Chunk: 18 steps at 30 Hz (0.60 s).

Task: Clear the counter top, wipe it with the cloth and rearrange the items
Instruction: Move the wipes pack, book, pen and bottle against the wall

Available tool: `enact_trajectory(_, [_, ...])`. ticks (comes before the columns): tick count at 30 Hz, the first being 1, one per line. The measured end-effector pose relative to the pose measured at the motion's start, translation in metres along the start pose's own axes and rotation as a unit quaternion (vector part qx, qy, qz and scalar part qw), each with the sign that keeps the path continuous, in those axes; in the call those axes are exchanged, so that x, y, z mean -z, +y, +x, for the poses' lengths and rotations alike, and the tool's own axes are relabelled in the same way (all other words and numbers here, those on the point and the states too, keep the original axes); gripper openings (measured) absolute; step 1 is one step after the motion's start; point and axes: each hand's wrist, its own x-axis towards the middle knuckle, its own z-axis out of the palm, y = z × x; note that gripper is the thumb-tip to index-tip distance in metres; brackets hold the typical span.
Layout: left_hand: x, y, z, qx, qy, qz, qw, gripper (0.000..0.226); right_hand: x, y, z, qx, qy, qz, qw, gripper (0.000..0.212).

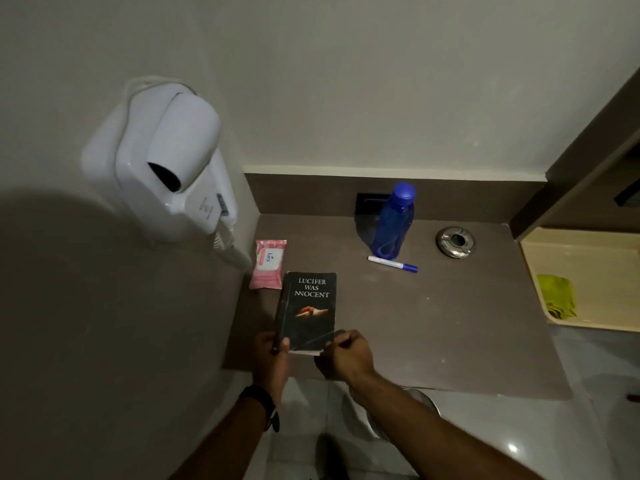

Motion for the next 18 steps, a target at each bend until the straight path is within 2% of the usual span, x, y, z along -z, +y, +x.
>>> enact_trajectory(5, [0.045,-0.013,0.015,-0.051,0.028,0.081,0.995,0.029,-0.050,0.011,-0.010,-0.023,-0.038,-0.051,0.998,0.028])
enact_trajectory(9, [0.057,-0.024,0.014,-0.048,0.002,0.121,0.992,0.030,-0.056,0.030,-0.014,-0.001,-0.029,-0.127,0.991,0.026])
enact_trajectory(12, [0.062,-0.036,0.011,-0.078,-0.002,0.170,0.982,0.026,-0.054,0.038,-0.013,-0.002,-0.029,-0.154,0.988,0.025])
enact_trajectory(18, [0.056,-0.026,0.015,-0.093,0.016,0.157,0.983,0.022,-0.053,0.028,-0.004,0.008,-0.050,-0.172,0.984,0.023])
